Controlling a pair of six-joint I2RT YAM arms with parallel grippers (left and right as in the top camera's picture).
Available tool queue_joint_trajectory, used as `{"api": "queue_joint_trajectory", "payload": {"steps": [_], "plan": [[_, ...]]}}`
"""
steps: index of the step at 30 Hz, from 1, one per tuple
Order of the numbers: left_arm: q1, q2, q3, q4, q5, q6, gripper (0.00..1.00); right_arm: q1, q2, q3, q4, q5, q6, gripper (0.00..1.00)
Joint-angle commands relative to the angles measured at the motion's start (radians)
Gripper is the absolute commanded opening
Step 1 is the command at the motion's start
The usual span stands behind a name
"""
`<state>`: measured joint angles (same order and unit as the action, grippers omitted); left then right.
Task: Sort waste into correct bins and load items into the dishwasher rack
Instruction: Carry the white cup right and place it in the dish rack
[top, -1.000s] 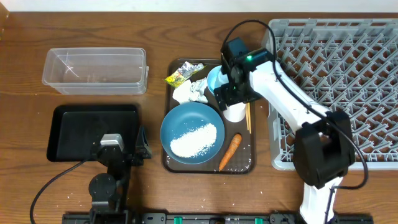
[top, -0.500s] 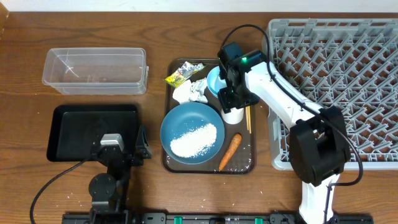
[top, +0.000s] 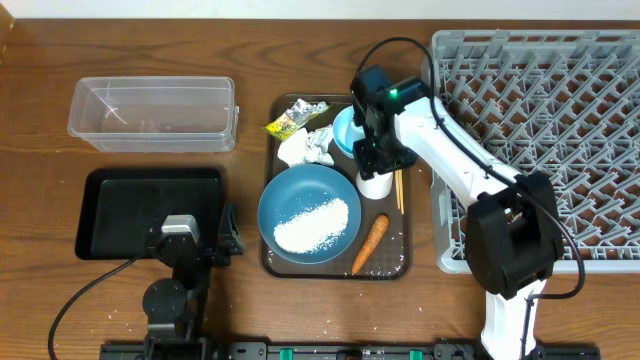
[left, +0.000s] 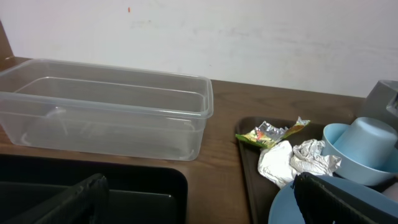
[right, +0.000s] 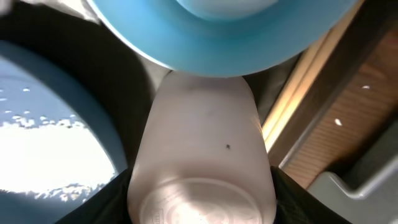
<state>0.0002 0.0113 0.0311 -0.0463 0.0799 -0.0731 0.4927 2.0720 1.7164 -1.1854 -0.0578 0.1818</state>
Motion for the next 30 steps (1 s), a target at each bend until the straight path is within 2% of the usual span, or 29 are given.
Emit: {"api": "queue_joint_trajectory", "payload": {"steps": [1,7,9,12,20,25,30], "plan": [[0.005,-0.005,-0.027,-0.016,0.014,0.013,0.97,-0.017,-0.058,0.113,-0.027,-0.006,0.001,0.49],[0.005,-0.005,-0.027,-0.016,0.014,0.013,0.97,-0.077,-0.166,0.309,-0.122,0.0,-0.094,0.48],[0.005,-0.005,-0.027,-0.016,0.014,0.013,0.97,-0.114,-0.205,0.36,-0.135,0.023,-0.102,0.45],[0.005,-0.005,-0.027,-0.016,0.014,0.013,0.97,-0.198,-0.269,0.405,-0.132,0.036,-0.102,0.45],[0.005,-0.005,-0.027,-0.016,0.014,0.013,0.97,-0.563,-0.352,0.415,-0.031,0.095,-0.1,0.46],[0.005,-0.005,-0.027,-0.016,0.014,0.013,0.97,-0.794,-0.301,0.415,0.035,0.1,-0.071,0.46],[0.005,-0.005,-0.027,-0.016,0.014,0.013,0.97,-0.959,-0.231,0.415,0.057,0.114,-0.071,0.49]]}}
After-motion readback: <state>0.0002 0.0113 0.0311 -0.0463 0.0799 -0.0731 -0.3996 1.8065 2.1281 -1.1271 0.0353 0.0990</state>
